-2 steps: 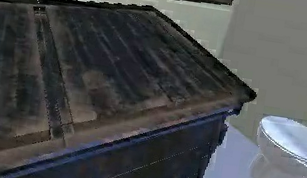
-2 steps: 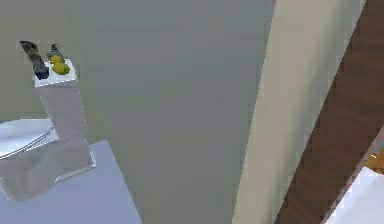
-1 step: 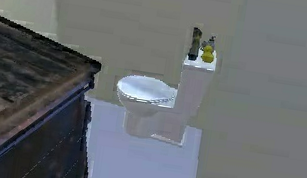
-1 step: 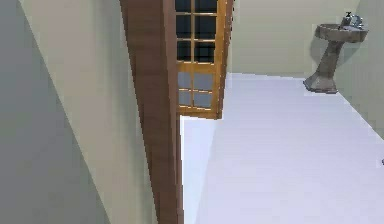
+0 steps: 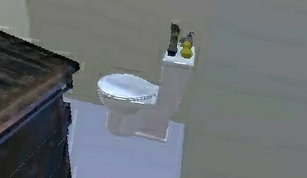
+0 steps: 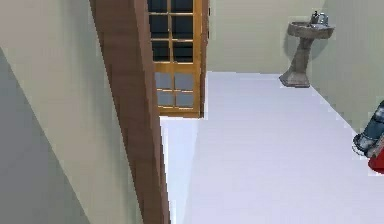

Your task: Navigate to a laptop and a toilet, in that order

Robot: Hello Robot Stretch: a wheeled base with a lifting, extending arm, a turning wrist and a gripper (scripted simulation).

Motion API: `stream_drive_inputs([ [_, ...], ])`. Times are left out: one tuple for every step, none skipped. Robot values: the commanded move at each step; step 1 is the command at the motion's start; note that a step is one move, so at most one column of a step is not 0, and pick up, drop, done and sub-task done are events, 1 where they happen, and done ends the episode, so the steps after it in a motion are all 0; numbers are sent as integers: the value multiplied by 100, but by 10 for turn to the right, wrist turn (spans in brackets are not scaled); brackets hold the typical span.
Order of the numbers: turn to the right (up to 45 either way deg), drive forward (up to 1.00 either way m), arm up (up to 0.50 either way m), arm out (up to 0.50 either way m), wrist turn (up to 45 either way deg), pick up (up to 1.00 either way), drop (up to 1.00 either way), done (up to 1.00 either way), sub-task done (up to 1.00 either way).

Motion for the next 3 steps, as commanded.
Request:
stream_drive_inputs([
  [0, 90, 0, 0, 0, 0, 0, 0, 0],
  [-150, 0, 0, 0, 0, 0, 0, 0, 0],
  [0, 0, 0, 0, 0, 0, 0, 100, 0],
])
